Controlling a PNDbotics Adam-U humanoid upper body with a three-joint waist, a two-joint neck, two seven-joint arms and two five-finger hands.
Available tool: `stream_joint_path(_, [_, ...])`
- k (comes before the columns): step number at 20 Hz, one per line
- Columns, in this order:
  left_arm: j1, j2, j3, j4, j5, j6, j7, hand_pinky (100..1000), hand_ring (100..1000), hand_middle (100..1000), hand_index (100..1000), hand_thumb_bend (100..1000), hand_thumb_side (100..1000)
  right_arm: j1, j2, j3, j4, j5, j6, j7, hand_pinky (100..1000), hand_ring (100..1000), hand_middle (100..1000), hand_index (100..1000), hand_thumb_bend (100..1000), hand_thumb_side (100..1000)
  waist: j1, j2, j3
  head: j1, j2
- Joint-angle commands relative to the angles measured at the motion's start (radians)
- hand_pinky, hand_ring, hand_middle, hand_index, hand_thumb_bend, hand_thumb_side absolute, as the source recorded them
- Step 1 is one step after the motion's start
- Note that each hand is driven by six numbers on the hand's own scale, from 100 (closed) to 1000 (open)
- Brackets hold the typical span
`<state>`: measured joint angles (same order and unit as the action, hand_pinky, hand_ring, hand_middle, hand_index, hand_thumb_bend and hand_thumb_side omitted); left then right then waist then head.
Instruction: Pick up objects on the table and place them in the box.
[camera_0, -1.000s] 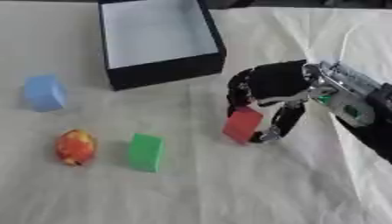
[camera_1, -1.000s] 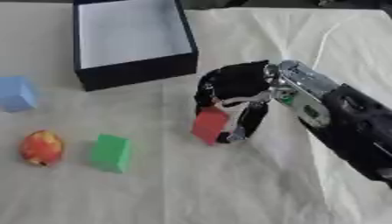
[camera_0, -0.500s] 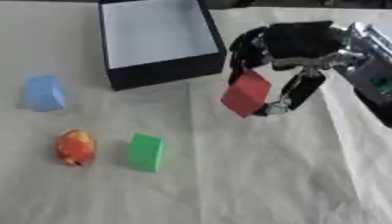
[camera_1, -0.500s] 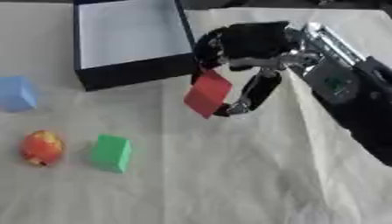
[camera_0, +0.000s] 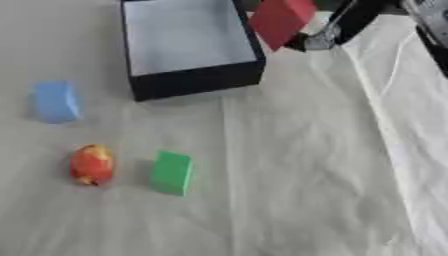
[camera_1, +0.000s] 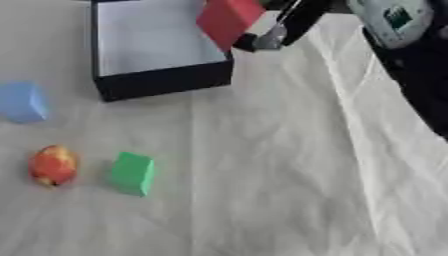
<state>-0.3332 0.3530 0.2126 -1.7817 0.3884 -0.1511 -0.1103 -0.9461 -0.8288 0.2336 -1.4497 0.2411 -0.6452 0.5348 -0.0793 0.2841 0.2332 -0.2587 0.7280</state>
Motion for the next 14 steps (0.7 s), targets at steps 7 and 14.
stream_joint_path(7, [-0.017,0.058,-0.028,-0.075,0.002,-0.038,-0.006,935,924,672,792,100,580,-0.107,-0.005,-0.063,0.200,0.059,-0.155,0.106,840,702,537,575,122,309,-0.031,-0.018,0.095,-0.093,-0.028])
stream_joint_path(14, [-0.075,0.061,-0.075,-0.131,0.038,-0.054,-0.032,930,919,675,794,100,574,-0.159,0.025,-0.112,0.389,0.239,-0.139,-0.023,840,700,537,575,116,295,-0.068,0.002,0.249,-0.223,-0.042])
